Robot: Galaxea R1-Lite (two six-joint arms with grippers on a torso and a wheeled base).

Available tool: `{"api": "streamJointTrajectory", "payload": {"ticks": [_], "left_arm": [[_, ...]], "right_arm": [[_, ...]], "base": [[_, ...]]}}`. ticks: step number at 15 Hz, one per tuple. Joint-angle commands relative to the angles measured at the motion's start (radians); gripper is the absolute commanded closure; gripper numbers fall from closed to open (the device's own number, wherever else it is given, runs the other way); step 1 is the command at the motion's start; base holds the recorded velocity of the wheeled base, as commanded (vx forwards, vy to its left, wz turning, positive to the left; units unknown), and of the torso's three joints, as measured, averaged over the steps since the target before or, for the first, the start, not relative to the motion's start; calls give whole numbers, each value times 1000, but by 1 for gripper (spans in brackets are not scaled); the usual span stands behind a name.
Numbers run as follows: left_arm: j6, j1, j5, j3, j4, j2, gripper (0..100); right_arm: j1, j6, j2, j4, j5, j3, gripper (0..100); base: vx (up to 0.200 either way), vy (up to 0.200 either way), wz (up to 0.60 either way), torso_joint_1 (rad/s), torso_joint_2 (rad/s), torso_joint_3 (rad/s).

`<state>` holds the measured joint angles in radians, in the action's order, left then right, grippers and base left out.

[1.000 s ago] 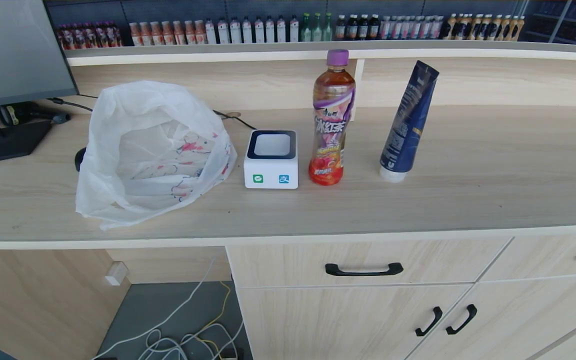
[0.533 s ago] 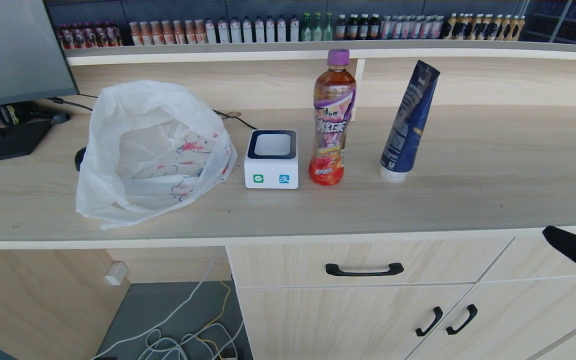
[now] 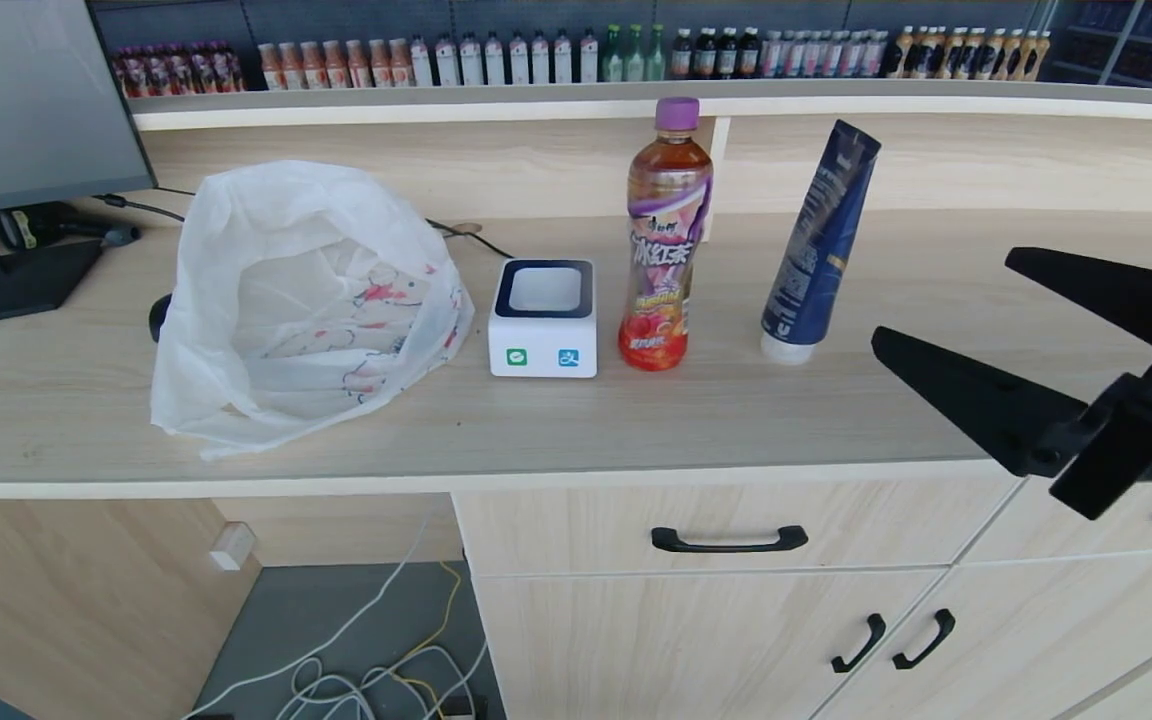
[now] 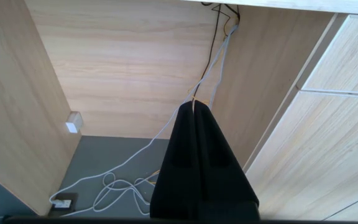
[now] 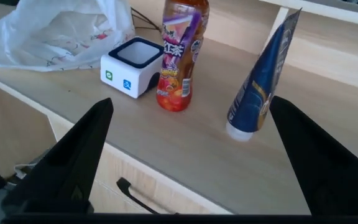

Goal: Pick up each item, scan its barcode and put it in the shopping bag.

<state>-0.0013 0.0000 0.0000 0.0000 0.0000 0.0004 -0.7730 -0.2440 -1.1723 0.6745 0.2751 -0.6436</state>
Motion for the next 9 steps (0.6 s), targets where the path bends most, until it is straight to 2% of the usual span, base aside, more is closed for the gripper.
{"api": "streamJointTrajectory", "payload": {"ticks": [1, 4, 9], "left_arm": [[0, 0, 0, 0, 0, 0, 100], [0, 0, 0, 0, 0, 0, 100], [0, 0, 0, 0, 0, 0, 100]], "right_arm": [[-54, 6, -132, 66, 62, -41, 0], [-92, 66, -273, 112, 165, -120, 0], [-92, 78, -375, 132, 167, -174, 0]], "base": [[0, 0, 0, 0, 0, 0], [0, 0, 0, 0, 0, 0], [0, 0, 0, 0, 0, 0]]}}
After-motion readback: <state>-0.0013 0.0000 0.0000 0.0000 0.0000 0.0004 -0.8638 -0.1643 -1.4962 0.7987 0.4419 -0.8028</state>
